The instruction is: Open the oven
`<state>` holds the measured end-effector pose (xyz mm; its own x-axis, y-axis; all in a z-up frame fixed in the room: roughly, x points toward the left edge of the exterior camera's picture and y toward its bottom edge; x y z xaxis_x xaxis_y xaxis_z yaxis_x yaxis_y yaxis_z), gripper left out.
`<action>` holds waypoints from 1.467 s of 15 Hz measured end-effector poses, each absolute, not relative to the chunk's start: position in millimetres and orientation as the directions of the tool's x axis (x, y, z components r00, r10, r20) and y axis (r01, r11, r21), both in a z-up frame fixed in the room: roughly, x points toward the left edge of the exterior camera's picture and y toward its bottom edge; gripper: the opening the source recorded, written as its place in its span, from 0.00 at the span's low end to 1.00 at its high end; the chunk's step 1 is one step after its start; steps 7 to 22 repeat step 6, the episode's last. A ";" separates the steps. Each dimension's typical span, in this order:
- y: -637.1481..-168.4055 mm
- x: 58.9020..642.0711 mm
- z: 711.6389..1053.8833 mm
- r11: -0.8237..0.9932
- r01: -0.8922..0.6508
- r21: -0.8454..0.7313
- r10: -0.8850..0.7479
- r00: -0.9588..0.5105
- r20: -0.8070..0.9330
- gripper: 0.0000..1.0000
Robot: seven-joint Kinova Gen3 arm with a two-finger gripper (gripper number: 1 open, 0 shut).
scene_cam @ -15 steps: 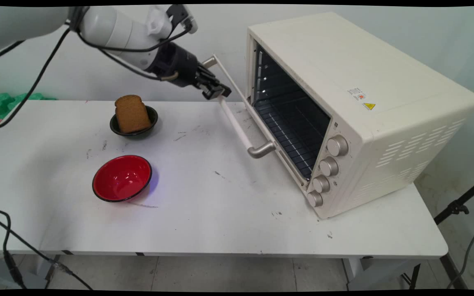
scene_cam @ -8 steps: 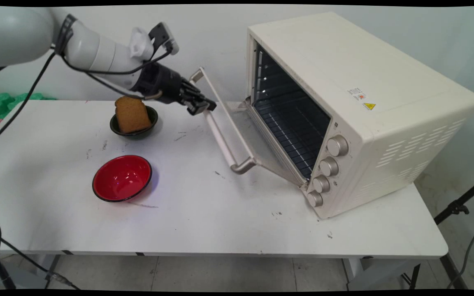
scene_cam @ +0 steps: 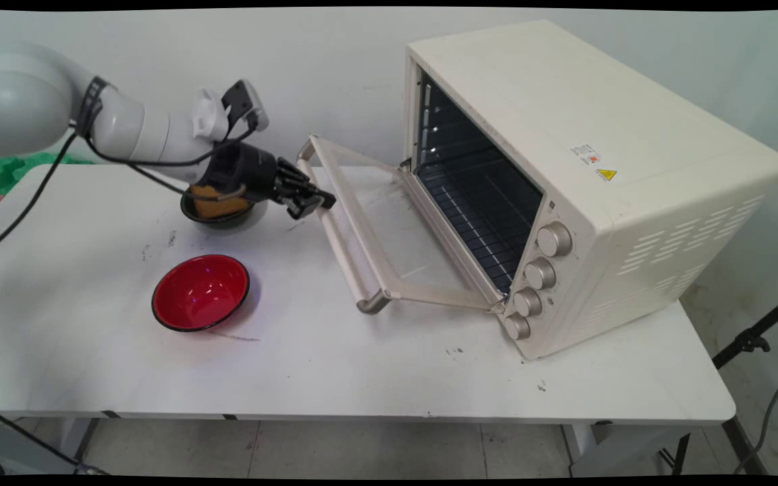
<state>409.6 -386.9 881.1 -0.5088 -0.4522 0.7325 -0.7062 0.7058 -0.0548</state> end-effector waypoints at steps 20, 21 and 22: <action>-375.3 424.4 850.2 0.715 -0.696 -0.056 -0.439 -0.511 0.739 0.00; -375.3 424.4 850.2 0.715 -0.696 -0.056 -0.439 -0.511 0.739 0.00; -375.3 424.4 850.2 0.715 -0.696 -0.056 -0.439 -0.511 0.739 0.00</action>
